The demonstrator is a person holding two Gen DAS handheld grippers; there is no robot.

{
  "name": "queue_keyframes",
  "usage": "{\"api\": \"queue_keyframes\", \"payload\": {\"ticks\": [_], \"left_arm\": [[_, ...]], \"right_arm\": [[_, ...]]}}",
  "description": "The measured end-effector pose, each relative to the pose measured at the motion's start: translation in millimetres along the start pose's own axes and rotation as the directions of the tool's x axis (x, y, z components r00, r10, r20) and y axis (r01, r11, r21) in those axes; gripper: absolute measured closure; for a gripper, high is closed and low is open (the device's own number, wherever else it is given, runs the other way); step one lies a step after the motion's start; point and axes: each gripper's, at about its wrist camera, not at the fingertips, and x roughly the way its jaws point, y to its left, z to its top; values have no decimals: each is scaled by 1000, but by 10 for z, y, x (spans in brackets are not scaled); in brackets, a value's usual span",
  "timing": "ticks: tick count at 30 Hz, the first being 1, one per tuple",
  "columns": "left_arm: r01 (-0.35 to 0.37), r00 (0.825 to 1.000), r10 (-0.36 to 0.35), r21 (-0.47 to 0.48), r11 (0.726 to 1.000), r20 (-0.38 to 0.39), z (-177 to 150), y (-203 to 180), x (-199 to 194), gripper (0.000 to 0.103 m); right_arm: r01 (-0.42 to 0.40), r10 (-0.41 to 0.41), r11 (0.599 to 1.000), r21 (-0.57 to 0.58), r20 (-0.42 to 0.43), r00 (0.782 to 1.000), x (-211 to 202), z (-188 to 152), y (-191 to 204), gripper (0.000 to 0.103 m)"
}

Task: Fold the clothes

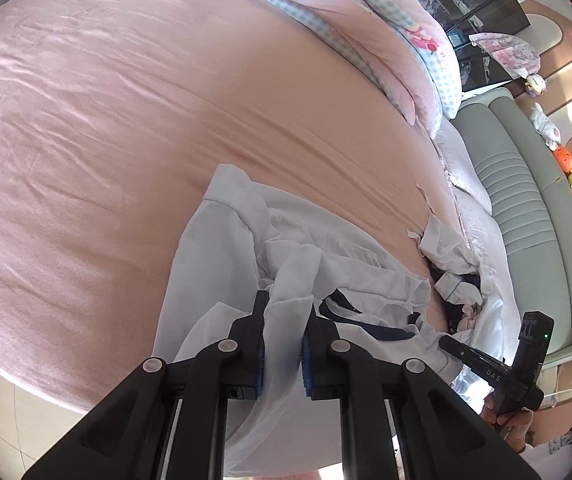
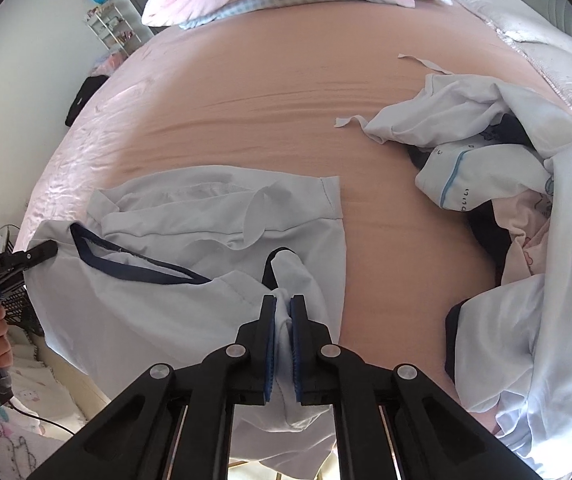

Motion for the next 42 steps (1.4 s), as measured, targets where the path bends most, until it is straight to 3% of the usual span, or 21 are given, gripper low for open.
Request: {"api": "queue_keyframes", "payload": {"ticks": [20, 27, 42], "left_arm": [[108, 991, -107, 3, 994, 79, 329, -162, -200, 93], [134, 989, -129, -61, 989, 78, 464, -23, -51, 93], [171, 980, -159, -103, 980, 119, 734, 139, 67, 93]], "right_arm": [[-37, 35, 999, 9, 124, 992, -285, 385, -92, 99], [-27, 24, 999, 22, 140, 990, -200, 509, -115, 99], [0, -7, 999, 33, 187, 982, -162, 745, -149, 99]]}}
